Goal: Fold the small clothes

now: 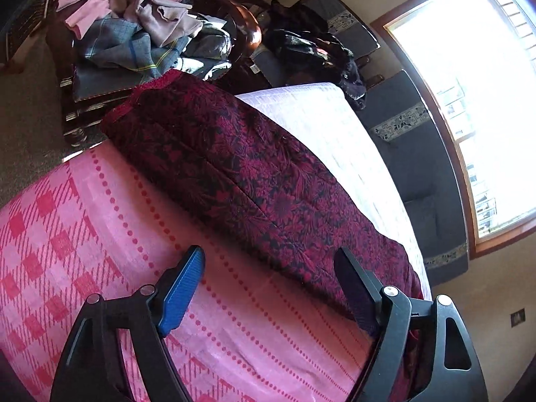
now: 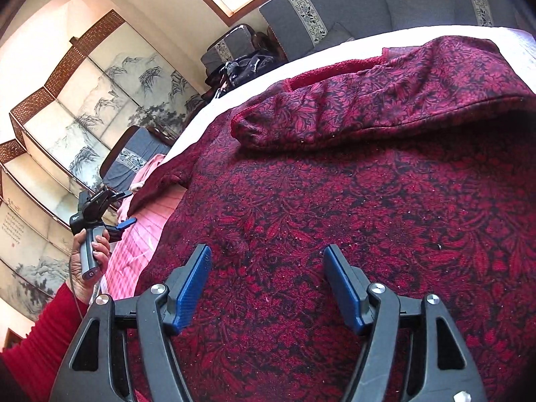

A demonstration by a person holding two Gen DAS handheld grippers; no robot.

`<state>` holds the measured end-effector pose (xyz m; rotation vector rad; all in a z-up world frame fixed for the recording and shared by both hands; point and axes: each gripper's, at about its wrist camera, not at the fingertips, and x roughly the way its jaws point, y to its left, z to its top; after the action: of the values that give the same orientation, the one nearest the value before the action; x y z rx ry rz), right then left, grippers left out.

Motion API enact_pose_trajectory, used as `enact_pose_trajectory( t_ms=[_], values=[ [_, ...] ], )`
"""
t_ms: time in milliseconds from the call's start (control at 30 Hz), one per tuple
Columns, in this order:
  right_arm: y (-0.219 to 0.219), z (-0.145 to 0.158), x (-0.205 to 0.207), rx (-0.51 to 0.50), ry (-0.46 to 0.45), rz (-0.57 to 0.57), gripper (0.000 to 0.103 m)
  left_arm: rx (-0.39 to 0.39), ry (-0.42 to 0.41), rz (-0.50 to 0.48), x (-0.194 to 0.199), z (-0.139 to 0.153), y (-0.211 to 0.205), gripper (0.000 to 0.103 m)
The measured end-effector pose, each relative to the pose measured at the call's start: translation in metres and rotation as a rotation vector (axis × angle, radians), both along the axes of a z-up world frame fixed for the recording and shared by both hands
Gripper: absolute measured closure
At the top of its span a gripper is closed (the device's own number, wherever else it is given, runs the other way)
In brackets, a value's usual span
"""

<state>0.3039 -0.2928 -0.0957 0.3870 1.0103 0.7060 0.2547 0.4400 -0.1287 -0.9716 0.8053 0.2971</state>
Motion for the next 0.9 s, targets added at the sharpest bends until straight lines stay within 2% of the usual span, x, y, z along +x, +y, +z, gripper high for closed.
enact_pose_trajectory(
  t_ms=[67,100,133,200,233,300,400,533,667,767,900],
  values=[
    [-0.003,-0.001,0.002,0.011,0.008,-0.012,0.036,-0.019,0.001,0.012,0.008,-0.004,0.01,0.049],
    [-0.006,-0.003,0.002,0.021,0.014,-0.018,0.035,-0.048,0.012,0.013,0.012,-0.01,0.014,0.078],
    [-0.007,-0.003,0.002,0.032,0.019,-0.023,0.035,-0.095,0.02,0.011,0.016,-0.019,0.021,0.097],
    [-0.013,-0.006,0.003,0.056,0.028,-0.035,0.035,-0.157,-0.038,0.055,0.015,-0.029,0.028,0.097],
    [-0.016,-0.006,0.003,0.068,0.032,-0.044,0.035,-0.139,-0.041,0.061,0.017,-0.028,0.028,0.097],
    [-0.021,-0.007,0.003,0.09,0.042,-0.059,0.035,-0.011,-0.061,0.046,0.024,-0.01,0.017,0.097],
    [-0.028,-0.01,0.005,0.124,0.058,-0.084,0.035,0.144,-0.179,-0.004,0.032,0.037,-0.016,0.097],
    [-0.037,-0.011,0.006,0.158,0.061,-0.122,0.035,0.302,-0.27,-0.143,0.055,0.095,-0.085,0.097],
    [-0.045,-0.011,0.006,0.192,0.057,-0.148,0.035,0.364,-0.337,-0.304,0.082,0.133,-0.166,0.097],
    [-0.052,-0.012,0.007,0.225,0.06,-0.169,0.035,0.374,-0.356,-0.427,0.102,0.143,-0.232,0.097],
    [-0.059,-0.013,0.005,0.266,0.055,-0.191,0.035,0.398,-0.348,-0.578,0.12,0.137,-0.318,0.097]
  ],
)
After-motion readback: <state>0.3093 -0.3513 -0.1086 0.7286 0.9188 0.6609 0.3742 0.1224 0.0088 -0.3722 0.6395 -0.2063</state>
